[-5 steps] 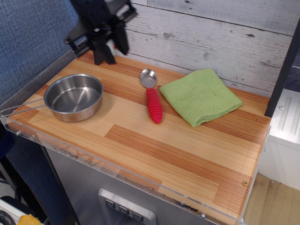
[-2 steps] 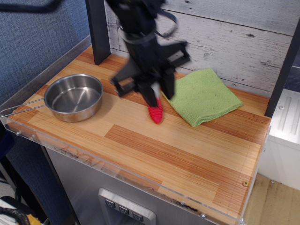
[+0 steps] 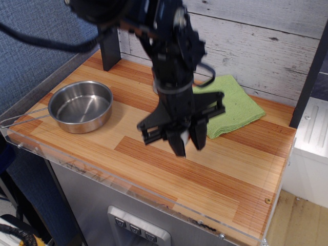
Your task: Move the eggplant to the bottom right of the table
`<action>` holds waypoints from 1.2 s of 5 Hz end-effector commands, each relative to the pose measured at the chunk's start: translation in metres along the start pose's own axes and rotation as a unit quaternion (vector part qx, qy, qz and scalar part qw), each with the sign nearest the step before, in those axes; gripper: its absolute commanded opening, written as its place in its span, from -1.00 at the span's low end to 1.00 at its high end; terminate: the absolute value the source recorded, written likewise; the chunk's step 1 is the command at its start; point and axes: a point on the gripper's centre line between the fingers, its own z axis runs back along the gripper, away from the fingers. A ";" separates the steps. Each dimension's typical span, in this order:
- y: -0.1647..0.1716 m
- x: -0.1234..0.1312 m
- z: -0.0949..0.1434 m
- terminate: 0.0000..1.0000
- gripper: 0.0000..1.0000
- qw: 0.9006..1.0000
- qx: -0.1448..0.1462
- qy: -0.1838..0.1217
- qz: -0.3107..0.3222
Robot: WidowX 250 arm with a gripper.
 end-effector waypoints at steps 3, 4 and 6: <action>0.006 -0.019 -0.029 -1.00 1.00 0.999 -0.004 -0.013 -0.048; 0.008 -0.017 -0.028 -1.00 1.00 0.999 -0.002 -0.020 -0.039; 0.012 -0.016 -0.025 -1.00 1.00 0.999 0.005 -0.026 -0.037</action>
